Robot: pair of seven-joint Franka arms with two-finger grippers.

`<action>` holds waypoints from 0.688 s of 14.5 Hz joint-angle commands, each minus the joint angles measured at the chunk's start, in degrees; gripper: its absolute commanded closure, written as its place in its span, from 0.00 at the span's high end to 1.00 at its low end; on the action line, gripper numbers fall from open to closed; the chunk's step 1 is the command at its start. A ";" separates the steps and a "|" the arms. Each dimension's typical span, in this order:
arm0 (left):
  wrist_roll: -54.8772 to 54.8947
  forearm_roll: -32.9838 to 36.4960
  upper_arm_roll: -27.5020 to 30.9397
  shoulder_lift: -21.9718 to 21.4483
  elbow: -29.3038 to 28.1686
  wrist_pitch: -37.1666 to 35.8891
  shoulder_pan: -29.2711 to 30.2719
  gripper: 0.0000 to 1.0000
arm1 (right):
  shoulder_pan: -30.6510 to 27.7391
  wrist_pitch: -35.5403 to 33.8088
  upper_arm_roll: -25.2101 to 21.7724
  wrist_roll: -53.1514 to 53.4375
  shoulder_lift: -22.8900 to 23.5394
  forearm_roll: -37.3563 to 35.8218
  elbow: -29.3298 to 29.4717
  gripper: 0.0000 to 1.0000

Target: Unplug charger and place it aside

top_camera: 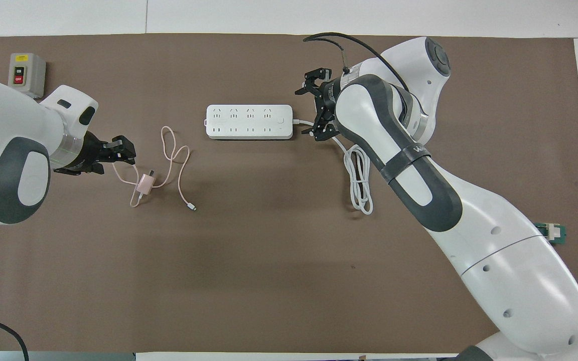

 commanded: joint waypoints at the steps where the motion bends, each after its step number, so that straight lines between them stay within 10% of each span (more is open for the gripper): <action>1: 3.10 -0.55 -0.46 -0.77 -0.66 1.25 1.08 1.00 | -2.61 -4.32 0.07 -4.02 -5.38 -4.36 -4.72 1.00; 10: 8.65 4.46 3.56 -6.65 8.46 -4.35 3.03 1.00 | -9.81 -19.36 0.07 -28.62 -16.01 -17.46 -7.97 1.00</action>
